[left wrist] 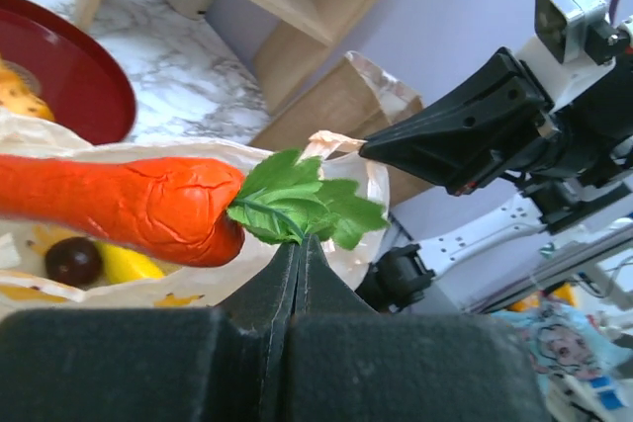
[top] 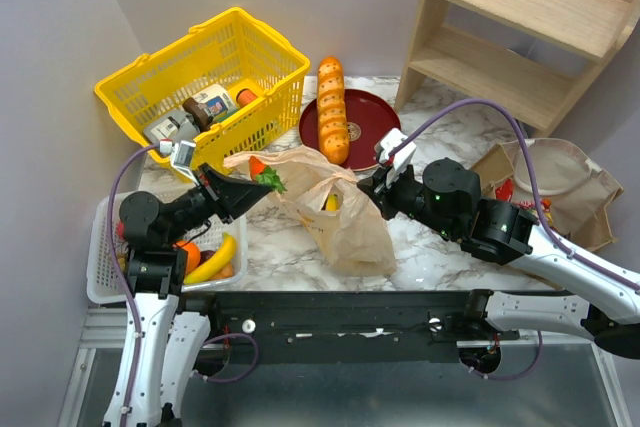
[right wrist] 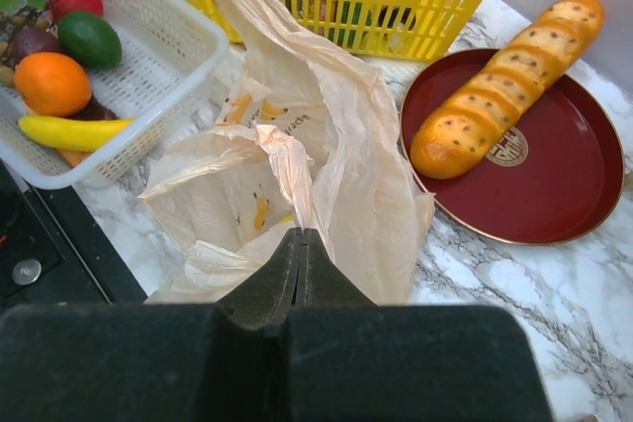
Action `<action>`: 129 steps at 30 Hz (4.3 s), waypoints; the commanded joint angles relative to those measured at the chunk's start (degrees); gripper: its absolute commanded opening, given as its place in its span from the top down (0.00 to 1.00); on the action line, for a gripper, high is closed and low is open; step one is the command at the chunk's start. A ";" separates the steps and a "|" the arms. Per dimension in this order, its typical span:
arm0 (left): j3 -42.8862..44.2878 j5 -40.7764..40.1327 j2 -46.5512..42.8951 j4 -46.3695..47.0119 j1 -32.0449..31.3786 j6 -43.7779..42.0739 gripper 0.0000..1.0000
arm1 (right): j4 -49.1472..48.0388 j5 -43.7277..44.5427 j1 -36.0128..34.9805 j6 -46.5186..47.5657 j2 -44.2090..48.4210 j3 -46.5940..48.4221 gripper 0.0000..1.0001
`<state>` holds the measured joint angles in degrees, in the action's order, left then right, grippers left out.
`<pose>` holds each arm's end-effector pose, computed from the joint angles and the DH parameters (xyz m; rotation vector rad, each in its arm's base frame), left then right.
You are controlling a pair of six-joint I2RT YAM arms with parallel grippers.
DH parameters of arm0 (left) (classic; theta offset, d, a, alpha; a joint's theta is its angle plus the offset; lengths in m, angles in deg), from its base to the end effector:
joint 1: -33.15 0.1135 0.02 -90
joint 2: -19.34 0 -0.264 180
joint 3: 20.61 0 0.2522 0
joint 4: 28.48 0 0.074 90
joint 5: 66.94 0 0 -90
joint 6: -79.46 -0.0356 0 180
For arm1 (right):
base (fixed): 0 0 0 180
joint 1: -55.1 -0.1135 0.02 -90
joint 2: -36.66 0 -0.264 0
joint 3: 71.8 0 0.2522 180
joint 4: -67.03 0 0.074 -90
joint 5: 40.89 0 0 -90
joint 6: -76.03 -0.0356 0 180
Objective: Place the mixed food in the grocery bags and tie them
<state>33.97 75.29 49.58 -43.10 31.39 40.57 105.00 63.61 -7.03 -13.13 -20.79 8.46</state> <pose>0.1152 -0.0317 0.3666 0.1559 1.6200 -1.3605 0.1084 0.1860 0.4054 -0.8124 1.6712 0.5189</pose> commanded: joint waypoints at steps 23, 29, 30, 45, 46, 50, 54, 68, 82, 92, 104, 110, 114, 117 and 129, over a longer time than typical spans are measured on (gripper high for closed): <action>-10.66 -14.69 16.08 19.84 -19.95 0.65 1.00 | 3.30 1.49 0.34 -3.57 2.96 1.97 0.99; -12.07 -19.79 19.85 17.39 -19.95 -0.84 1.00 | 3.48 1.93 0.25 -3.92 3.22 1.70 0.99; -12.43 -19.62 20.64 18.43 -20.04 -0.84 1.00 | 3.57 1.93 0.25 -4.00 3.14 1.79 0.99; 10.58 -31.82 21.44 -8.94 -20.39 -26.05 0.02 | 6.47 17.85 4.02 -7.61 2.78 3.20 0.99; 13.12 -32.88 21.44 -10.63 -20.39 -29.63 0.01 | 6.12 17.41 6.29 -6.30 3.13 3.37 0.99; 16.75 -40.34 22.05 -17.76 -20.39 -37.37 0.01 | 2.79 13.81 12.02 -1.46 3.92 2.85 0.99; 17.28 -40.19 21.79 -20.58 -20.30 -41.18 0.01 | -0.82 7.83 16.94 4.51 2.53 3.02 0.99; 12.62 -22.73 23.72 -18.38 -20.30 -41.46 0.01 | -1.44 -4.65 29.87 8.47 -9.16 10.66 0.99; 12.36 -12.76 21.27 -25.06 -20.39 -39.24 0.01 | -0.48 -7.21 34.18 7.07 -16.81 15.06 0.99; 9.29 -15.50 23.64 -16.12 -20.48 -35.23 0.38 | 0.66 -8.44 34.18 6.89 -15.59 15.24 0.99; 14.28 -14.79 29.35 9.02 -20.48 -14.93 1.00 | 13.76 -14.23 34.18 6.02 -8.39 23.67 0.14; 15.61 -15.58 33.30 21.60 -20.48 1.95 1.00 | 5.78 -31.61 34.09 0.84 -6.71 22.63 0.00; 15.70 -16.80 34.97 23.54 -20.48 5.48 1.00 | -3.10 -44.11 32.43 -2.42 -10.03 20.08 0.00; 15.17 -17.86 35.24 24.59 -20.48 6.28 1.00 | -5.84 -40.80 27.34 2.57 -13.81 19.46 0.00; 15.52 -19.53 36.12 23.89 -20.48 6.02 1.00 | -14.18 -38.85 21.35 9.18 -21.56 14.28 0.00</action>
<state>48.44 57.12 85.16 -21.66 11.15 46.03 96.15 25.82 15.96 -6.59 -41.73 24.02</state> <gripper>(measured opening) 0.011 0.996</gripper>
